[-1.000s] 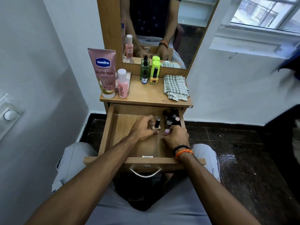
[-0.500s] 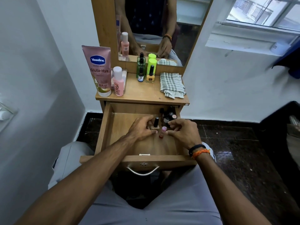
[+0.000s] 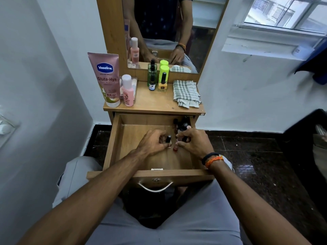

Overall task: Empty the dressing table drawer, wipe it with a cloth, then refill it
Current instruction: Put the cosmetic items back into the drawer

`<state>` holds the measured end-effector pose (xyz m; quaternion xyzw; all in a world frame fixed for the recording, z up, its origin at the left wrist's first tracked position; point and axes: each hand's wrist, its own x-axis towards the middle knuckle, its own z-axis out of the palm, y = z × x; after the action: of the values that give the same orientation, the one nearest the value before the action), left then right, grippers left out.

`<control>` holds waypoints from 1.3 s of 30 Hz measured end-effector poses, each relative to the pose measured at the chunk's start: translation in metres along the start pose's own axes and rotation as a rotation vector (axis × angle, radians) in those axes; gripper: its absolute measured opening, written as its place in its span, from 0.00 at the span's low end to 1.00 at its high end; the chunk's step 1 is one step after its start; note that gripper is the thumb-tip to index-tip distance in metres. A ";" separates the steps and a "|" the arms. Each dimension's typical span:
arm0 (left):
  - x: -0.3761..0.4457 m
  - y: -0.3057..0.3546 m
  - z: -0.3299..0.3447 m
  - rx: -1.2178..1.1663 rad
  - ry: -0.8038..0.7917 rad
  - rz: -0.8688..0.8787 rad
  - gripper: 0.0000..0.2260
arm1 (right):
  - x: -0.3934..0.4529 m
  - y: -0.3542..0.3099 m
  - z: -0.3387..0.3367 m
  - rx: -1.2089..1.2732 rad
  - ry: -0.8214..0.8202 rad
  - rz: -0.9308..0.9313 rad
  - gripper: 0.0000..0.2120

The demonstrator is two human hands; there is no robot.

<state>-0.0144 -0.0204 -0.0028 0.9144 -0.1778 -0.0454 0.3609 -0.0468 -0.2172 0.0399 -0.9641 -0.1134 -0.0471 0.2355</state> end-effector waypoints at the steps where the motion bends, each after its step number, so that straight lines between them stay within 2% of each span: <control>1: 0.000 0.000 -0.001 0.003 0.012 0.014 0.08 | -0.001 0.001 0.001 0.007 0.002 0.002 0.12; 7: -0.004 0.004 -0.008 0.054 0.117 0.136 0.11 | -0.008 0.008 -0.005 0.067 0.054 0.009 0.12; 12: -0.003 0.006 -0.006 0.022 0.134 0.177 0.08 | -0.015 0.019 -0.014 0.104 0.125 0.066 0.14; 20: 0.009 0.017 0.002 -0.035 0.092 0.150 0.06 | -0.016 0.026 -0.017 0.159 0.149 0.097 0.12; 29: 0.018 0.030 0.013 -0.089 0.095 0.124 0.11 | -0.010 0.037 -0.007 0.148 0.141 0.092 0.13; 39: 0.020 0.038 0.019 -0.089 0.113 0.115 0.12 | -0.009 0.045 -0.001 0.038 0.136 0.094 0.11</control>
<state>-0.0105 -0.0660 0.0095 0.8868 -0.2073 0.0193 0.4126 -0.0448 -0.2585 0.0198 -0.9583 -0.0525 -0.0991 0.2627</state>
